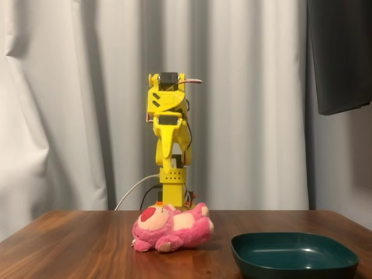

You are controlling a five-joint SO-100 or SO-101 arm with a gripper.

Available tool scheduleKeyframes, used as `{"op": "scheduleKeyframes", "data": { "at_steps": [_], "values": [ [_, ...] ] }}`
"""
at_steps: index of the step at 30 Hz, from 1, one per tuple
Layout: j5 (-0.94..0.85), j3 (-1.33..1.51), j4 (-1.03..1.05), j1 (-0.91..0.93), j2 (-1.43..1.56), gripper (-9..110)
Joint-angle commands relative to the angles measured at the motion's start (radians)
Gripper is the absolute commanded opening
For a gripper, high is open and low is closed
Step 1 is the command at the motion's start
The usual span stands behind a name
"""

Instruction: Grasp a strawberry bear and put it in the bin.

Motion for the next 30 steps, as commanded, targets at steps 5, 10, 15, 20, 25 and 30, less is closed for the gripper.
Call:
{"op": "scheduleKeyframes", "data": {
  "at_steps": [5, 10, 15, 20, 25, 30],
  "values": [
    [-0.009, -0.044, -0.005, -0.100, -0.046, 39],
    [-0.011, 0.005, -0.089, -0.103, -0.046, 42],
    [0.003, 0.026, -0.167, -0.086, -0.150, 44],
    [0.005, -0.029, -0.207, -0.100, -0.298, 48],
    [0.002, -0.040, -0.198, -0.101, -0.331, 50],
    [0.000, -0.025, -0.202, -0.087, -0.347, 50]
  ]
}}
